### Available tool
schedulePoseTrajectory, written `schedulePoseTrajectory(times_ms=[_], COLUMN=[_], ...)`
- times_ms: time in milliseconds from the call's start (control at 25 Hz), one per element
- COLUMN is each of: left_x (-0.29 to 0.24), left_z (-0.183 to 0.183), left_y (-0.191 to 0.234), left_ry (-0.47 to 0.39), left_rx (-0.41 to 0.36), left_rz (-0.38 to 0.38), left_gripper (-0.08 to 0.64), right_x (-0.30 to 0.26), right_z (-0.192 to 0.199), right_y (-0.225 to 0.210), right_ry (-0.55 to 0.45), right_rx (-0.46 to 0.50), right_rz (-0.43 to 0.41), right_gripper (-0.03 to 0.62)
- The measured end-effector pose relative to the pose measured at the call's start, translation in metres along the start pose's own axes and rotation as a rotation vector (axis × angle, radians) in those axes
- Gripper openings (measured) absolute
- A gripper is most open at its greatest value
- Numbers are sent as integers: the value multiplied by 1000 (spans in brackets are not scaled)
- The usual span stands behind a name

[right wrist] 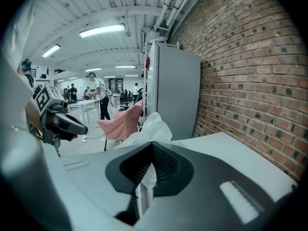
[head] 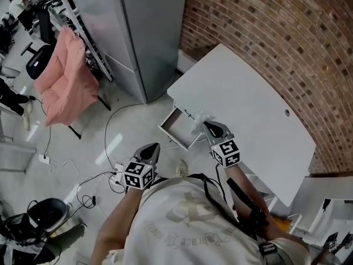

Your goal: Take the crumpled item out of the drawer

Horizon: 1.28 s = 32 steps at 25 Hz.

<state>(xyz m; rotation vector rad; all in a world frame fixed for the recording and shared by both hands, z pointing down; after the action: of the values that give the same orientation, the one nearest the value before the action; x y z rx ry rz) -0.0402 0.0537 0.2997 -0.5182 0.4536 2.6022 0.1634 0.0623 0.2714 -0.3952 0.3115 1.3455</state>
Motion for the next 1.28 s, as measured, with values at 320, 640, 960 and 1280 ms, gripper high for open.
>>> schedulePoseTrajectory(times_ms=[320, 640, 960, 1280], left_x=[7, 6, -5, -15], left_z=[-4, -6, -7, -10], left_y=[3, -5, -15, -19], left_ry=[-5, 3, 10, 8], left_rx=[-5, -29, -37, -50], left_rz=[0, 25, 33, 39], left_gripper=[1, 1, 1, 0], right_x=[15, 18, 25, 21], right_z=[2, 6, 13, 10], right_y=[7, 23, 14, 14], right_ry=[-18, -27, -27, -35], right_rx=[-23, -29, -37, -25], right_rz=[-8, -37, -35, -66], right_gripper=[10, 11, 9, 10])
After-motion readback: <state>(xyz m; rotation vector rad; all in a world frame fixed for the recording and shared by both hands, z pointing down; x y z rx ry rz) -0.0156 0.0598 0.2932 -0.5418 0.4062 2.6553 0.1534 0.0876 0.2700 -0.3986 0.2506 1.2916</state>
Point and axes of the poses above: the fingertips, and each gripper's own axes: x backward along the fingers, y to its left, z out of its underside, the point moved 1 cm from there along x, backward along the fingers, and after that the axes turned 8 degrees about -x, right-handed, at the moved point
